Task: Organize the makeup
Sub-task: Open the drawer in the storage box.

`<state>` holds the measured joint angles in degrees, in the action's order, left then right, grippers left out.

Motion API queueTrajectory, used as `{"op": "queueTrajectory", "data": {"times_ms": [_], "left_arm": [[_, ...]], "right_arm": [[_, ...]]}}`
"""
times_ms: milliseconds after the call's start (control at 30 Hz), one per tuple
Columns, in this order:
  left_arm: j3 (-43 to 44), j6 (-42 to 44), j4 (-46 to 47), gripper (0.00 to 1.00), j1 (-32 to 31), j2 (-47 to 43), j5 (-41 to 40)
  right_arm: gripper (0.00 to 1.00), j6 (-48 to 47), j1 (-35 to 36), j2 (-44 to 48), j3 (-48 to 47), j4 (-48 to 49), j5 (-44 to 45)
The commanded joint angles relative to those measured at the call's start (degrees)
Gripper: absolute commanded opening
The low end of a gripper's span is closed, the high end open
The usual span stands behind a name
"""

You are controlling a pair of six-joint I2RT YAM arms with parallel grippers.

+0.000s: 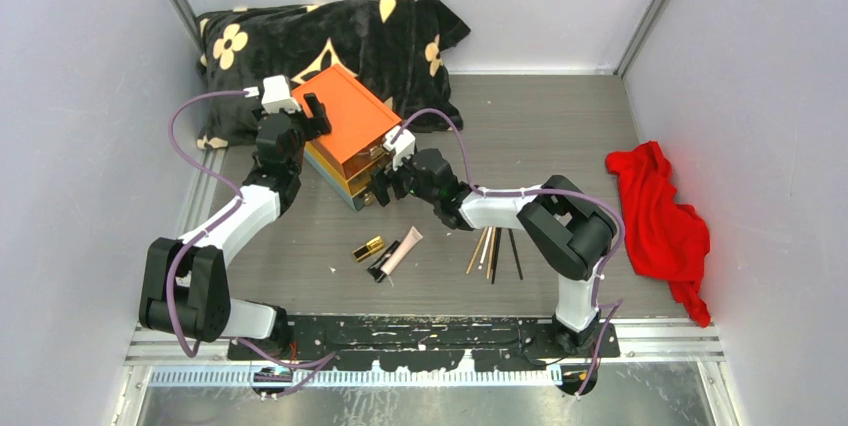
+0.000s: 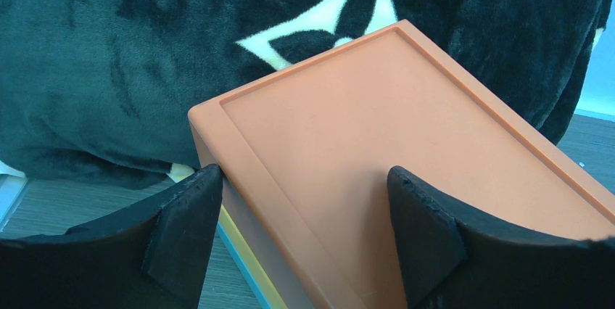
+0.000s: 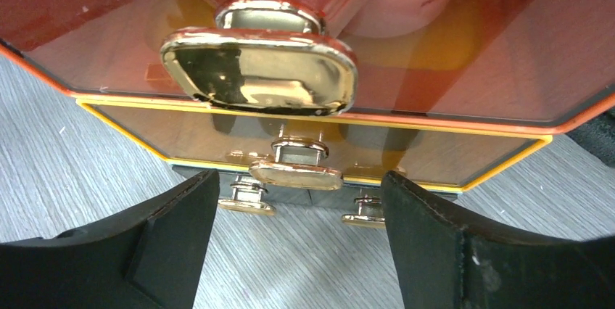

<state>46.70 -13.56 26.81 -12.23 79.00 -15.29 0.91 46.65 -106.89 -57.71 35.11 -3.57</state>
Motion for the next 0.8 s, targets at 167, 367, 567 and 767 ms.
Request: {"op": "queueTrajectory", "data": {"times_ms": [167, 367, 567, 767], "left_arm": [[-3.18, 2.65, -16.97, 0.80, -1.33, 4.27, 7.44], [-3.20, 2.62, -16.96, 0.80, -1.35, 4.29, 7.43], [-3.13, 2.59, -17.04, 0.80, -1.39, 4.39, 7.47], [-3.19, 2.62, -17.01, 0.80, -1.38, 4.38, 7.46]], "right_arm": [[0.81, 2.07, -0.15, 0.17, -3.70, 7.92, 2.16], [0.68, 2.30, -0.14, -0.04, -4.45, 7.47, 2.42], [0.31, 2.74, -0.19, -0.53, -6.17, 4.81, 1.74], [0.18, 2.23, -0.13, 0.89, -4.40, 3.82, 1.63]]}}
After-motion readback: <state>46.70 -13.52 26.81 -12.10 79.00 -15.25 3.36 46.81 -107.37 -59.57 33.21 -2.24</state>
